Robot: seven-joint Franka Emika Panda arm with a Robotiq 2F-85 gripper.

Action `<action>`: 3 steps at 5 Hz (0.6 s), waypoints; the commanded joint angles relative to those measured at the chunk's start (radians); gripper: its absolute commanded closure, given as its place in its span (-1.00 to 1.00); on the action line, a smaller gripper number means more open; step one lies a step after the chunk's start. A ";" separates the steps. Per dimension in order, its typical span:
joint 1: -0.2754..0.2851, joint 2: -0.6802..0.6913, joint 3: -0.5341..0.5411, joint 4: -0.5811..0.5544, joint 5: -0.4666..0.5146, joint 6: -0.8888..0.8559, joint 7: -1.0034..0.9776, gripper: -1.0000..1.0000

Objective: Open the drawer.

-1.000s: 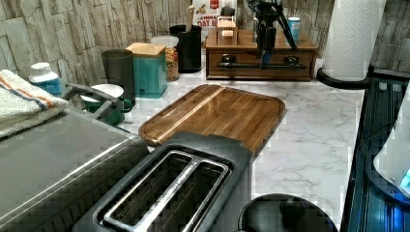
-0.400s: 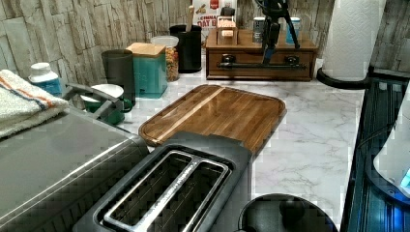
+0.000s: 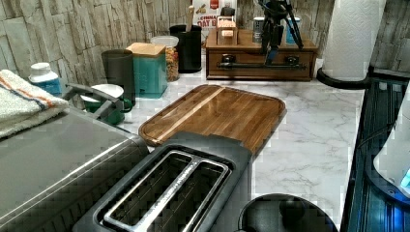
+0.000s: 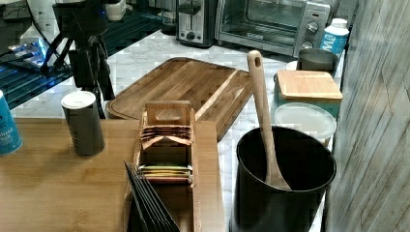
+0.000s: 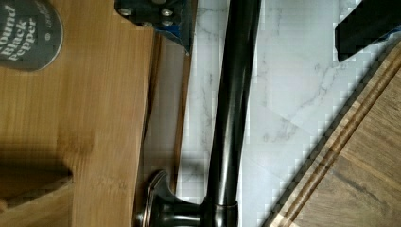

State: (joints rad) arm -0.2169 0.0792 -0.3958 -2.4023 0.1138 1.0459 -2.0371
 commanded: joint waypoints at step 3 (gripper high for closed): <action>0.038 0.082 0.015 -0.002 0.168 0.174 0.017 -1.00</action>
State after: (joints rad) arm -0.1783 0.1663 -0.3931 -2.4297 0.2396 1.1953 -2.0312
